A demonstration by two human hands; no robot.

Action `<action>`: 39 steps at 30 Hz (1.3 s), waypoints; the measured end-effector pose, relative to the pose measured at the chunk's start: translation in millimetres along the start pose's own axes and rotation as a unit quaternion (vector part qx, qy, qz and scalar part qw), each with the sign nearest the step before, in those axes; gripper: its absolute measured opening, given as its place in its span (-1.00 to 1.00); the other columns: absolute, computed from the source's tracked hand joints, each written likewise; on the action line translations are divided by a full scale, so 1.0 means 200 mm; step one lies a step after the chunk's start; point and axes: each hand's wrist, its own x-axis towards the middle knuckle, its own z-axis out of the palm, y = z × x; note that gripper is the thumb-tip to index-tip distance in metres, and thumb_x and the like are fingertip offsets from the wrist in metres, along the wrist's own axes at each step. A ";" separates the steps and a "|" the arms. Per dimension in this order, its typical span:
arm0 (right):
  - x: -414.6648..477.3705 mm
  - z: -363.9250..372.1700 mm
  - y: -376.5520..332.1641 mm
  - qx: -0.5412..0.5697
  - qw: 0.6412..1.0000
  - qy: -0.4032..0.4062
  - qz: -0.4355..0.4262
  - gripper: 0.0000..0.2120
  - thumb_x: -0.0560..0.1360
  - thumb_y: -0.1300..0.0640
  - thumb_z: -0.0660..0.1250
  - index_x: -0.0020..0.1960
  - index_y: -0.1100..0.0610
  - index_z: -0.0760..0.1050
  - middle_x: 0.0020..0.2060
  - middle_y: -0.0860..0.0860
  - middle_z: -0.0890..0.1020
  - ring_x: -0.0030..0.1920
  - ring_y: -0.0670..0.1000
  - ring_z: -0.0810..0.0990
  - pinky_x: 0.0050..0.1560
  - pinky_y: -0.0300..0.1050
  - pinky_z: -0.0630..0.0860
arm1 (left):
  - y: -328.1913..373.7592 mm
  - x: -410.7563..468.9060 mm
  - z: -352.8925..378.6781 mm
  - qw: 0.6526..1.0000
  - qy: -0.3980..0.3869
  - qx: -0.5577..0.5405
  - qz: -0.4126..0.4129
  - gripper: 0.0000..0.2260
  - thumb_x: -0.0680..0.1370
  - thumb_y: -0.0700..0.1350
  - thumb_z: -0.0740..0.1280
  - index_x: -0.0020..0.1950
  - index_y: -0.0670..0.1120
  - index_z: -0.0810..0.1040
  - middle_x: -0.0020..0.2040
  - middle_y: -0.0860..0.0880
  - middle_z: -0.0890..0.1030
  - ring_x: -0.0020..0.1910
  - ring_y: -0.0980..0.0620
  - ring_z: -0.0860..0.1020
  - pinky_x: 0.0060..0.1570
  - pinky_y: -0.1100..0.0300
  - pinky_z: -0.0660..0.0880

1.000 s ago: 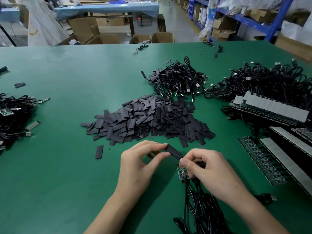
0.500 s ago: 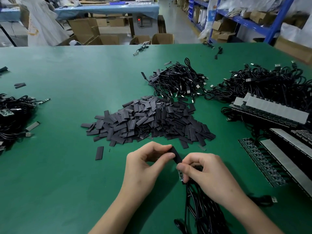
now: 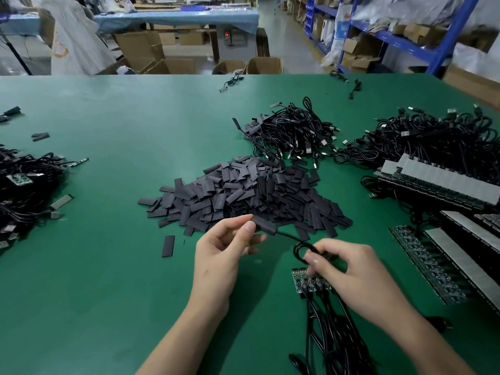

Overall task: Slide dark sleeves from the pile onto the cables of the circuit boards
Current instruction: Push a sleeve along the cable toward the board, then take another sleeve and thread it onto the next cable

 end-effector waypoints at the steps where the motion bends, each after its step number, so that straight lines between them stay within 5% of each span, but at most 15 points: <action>1: 0.01 -0.01 -0.01 0.013 1.000 0.017 0.002 -0.78 0.59 -0.10 0.36 -0.21 -0.10 0.62 -0.41 -0.09 0.62 -0.55 -0.13 0.38 -0.46 -0.35 0.26 | 0.00 0.00 0.00 1.000 -0.005 0.013 0.000 -0.79 0.52 -0.04 0.43 0.12 -0.03 0.70 -0.04 -0.08 0.75 -0.06 -0.04 0.74 -0.14 0.24 0.62; 4: 0.07 -0.08 -0.05 0.048 0.996 0.070 0.012 -0.77 0.60 -0.01 0.35 -0.23 -0.06 0.61 -0.34 -0.09 0.69 -0.41 -0.10 0.64 -0.31 -0.24 0.58 | 0.00 0.00 -0.01 0.998 -0.015 0.054 0.000 -0.79 0.62 -0.07 0.36 0.25 0.00 0.65 0.05 -0.01 0.75 -0.03 -0.01 0.73 -0.16 0.26 0.61; 11: 0.58 -0.30 -0.12 -0.033 0.983 0.178 -0.001 -0.78 0.66 -0.02 0.31 -0.12 -0.01 0.60 -0.38 -0.05 0.68 -0.56 -0.12 0.56 -0.45 -0.30 0.51 | -0.01 -0.01 0.01 0.988 -0.057 0.139 0.030 -0.84 0.60 -0.06 0.40 0.17 0.06 0.68 -0.01 0.05 0.75 -0.07 0.05 0.72 -0.21 0.26 0.60; 16: 1.13 -0.44 -0.20 -0.072 0.973 0.220 0.024 -0.76 0.65 -0.08 0.33 0.10 0.07 0.65 -0.20 0.04 0.74 -0.38 -0.09 0.60 -0.03 -0.01 0.65 | -0.03 -0.02 0.01 0.965 -0.109 0.233 0.059 -0.83 0.60 -0.13 0.44 0.14 0.11 0.69 -0.01 0.17 0.73 -0.06 0.15 0.70 -0.07 0.27 0.59; 18: 1.27 -0.47 -0.22 -0.077 0.975 0.199 0.057 -0.67 0.63 -0.12 0.35 0.26 0.08 0.61 0.06 0.13 0.73 -0.09 0.05 0.71 0.13 0.02 0.62 | -0.03 -0.02 0.00 0.939 -0.128 0.302 0.097 -0.85 0.58 -0.07 0.46 0.14 0.09 0.71 -0.02 0.22 0.70 -0.02 0.19 0.65 0.00 0.36 0.51; 21: 1.32 -0.47 -0.21 -0.131 0.973 0.169 0.085 -0.52 0.64 -0.14 0.32 0.46 0.09 0.48 0.38 0.13 0.56 0.33 0.16 0.55 0.34 0.04 0.48 | -0.04 -0.02 -0.01 0.858 -0.164 0.458 0.165 -0.71 0.55 0.21 0.40 0.21 0.14 0.67 0.08 0.26 0.59 0.13 0.26 0.51 0.20 0.21 0.41; 24: 1.13 -0.39 -0.17 -0.142 0.975 0.166 0.029 -0.65 0.65 -0.05 0.32 0.37 0.09 0.53 0.31 0.12 0.58 0.25 0.14 0.57 0.24 -0.04 0.48 | -0.04 -0.03 -0.01 0.793 -0.202 0.550 0.169 -0.45 0.47 0.49 0.23 0.29 0.21 0.61 0.13 0.28 0.46 0.19 0.25 0.37 0.24 0.20 0.28; 28: 0.64 -0.21 -0.10 -0.091 0.990 0.104 -0.030 -0.82 0.63 0.00 0.33 0.16 0.01 0.63 0.10 -0.09 0.65 0.04 -0.08 0.59 0.02 -0.30 0.43 | -0.04 -0.06 0.02 0.751 -0.241 0.591 0.170 -0.34 0.38 0.59 0.21 0.30 0.23 0.60 0.15 0.25 0.41 0.19 0.21 0.32 0.23 0.21 0.23; 32: 0.24 -0.11 -0.04 -0.042 0.999 -0.023 -0.019 -0.93 0.55 -0.02 0.40 -0.04 -0.17 0.65 -0.10 -0.29 0.66 -0.18 -0.18 0.58 -0.23 -0.31 0.45 | -0.04 -0.06 0.03 0.762 -0.257 0.573 0.161 -0.44 0.36 0.49 0.35 0.23 0.21 0.59 0.14 0.26 0.42 0.20 0.22 0.33 0.20 0.21 0.24; 36: 0.09 -0.09 0.01 -0.036 0.993 -0.112 -0.004 -0.95 0.53 -0.02 0.47 -0.05 -0.17 0.66 -0.09 -0.31 0.64 -0.09 -0.27 0.58 -0.14 -0.44 0.40 | -0.03 -0.07 0.06 0.821 -0.252 0.502 0.104 -0.56 0.33 0.26 0.58 0.09 0.17 0.53 0.05 0.24 0.55 0.11 0.27 0.45 0.22 0.22 0.31; 39: 0.06 -0.08 0.05 -0.029 0.990 -0.137 0.017 -0.94 0.51 -0.08 0.50 -0.04 -0.19 0.64 -0.19 -0.41 0.63 -0.20 -0.37 0.56 -0.22 -0.51 0.37 | -0.01 -0.09 0.06 0.866 -0.243 0.432 0.064 -0.70 0.38 0.01 0.63 -0.04 0.13 0.55 -0.14 0.16 0.64 -0.09 0.21 0.58 0.04 0.32 0.44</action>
